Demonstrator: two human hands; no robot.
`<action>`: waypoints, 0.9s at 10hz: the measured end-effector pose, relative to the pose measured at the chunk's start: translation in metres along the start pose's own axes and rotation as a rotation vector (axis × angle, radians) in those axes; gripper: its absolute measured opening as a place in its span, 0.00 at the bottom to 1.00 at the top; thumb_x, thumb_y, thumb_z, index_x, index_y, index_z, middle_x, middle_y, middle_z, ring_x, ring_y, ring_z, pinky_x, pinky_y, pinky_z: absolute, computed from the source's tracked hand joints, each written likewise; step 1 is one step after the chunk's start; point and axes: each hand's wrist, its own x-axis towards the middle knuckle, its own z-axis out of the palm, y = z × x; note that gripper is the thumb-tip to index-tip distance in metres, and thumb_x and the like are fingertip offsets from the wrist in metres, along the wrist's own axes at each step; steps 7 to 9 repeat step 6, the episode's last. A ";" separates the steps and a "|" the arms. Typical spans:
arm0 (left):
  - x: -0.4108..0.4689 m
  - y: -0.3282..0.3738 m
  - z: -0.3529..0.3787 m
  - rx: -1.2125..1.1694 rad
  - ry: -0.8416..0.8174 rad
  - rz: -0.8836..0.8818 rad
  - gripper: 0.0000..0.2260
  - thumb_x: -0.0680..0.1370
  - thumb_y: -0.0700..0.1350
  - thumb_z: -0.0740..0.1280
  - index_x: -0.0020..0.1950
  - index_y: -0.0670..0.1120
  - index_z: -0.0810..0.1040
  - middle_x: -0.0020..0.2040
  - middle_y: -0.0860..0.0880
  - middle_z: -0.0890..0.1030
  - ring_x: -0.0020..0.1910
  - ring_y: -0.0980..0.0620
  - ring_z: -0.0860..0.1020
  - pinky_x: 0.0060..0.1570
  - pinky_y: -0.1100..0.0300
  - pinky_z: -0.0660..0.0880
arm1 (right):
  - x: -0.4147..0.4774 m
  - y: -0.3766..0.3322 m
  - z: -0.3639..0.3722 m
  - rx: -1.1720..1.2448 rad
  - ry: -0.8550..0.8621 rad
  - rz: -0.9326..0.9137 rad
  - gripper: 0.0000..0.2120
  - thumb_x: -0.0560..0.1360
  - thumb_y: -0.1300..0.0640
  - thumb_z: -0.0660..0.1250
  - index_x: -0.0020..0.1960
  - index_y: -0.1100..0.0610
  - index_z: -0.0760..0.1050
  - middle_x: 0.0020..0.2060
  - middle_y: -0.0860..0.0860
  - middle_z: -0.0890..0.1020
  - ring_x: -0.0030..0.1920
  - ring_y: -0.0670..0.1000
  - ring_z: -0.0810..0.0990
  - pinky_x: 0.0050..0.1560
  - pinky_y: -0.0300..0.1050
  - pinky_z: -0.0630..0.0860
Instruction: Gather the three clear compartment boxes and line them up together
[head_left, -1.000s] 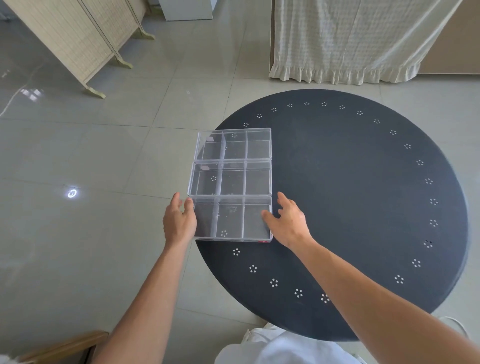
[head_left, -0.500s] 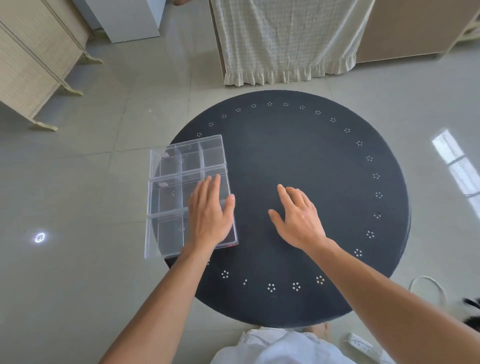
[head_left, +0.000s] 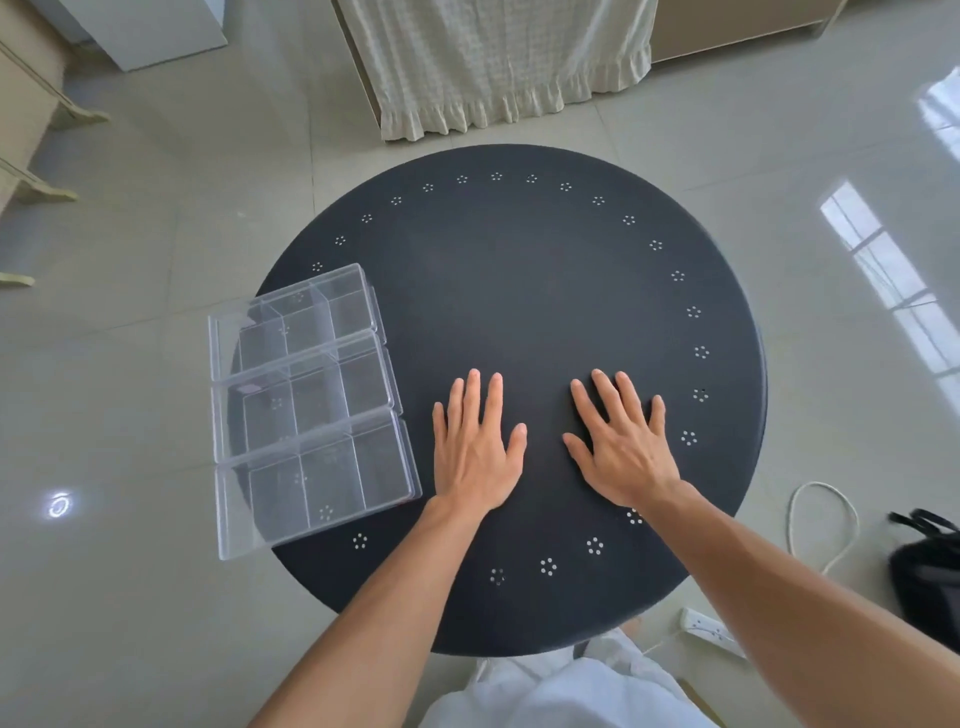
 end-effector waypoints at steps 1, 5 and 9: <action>-0.002 -0.001 0.011 0.008 -0.012 -0.011 0.30 0.78 0.58 0.50 0.78 0.46 0.58 0.79 0.42 0.57 0.77 0.42 0.55 0.73 0.41 0.52 | 0.002 0.003 0.005 -0.005 0.009 -0.014 0.31 0.76 0.40 0.50 0.74 0.55 0.63 0.73 0.56 0.66 0.72 0.60 0.59 0.63 0.72 0.64; -0.006 -0.004 0.020 0.002 0.060 -0.019 0.29 0.79 0.58 0.50 0.78 0.47 0.58 0.79 0.44 0.57 0.78 0.44 0.54 0.74 0.43 0.49 | -0.008 0.002 -0.034 0.260 -0.011 -0.003 0.31 0.80 0.43 0.56 0.79 0.49 0.49 0.76 0.51 0.58 0.76 0.54 0.56 0.73 0.57 0.56; -0.006 -0.002 0.022 -0.031 0.083 -0.037 0.29 0.78 0.58 0.50 0.78 0.48 0.58 0.79 0.45 0.57 0.78 0.44 0.54 0.74 0.44 0.47 | -0.030 -0.001 -0.072 0.577 0.091 0.058 0.30 0.79 0.46 0.59 0.78 0.49 0.54 0.72 0.47 0.64 0.68 0.49 0.68 0.64 0.42 0.64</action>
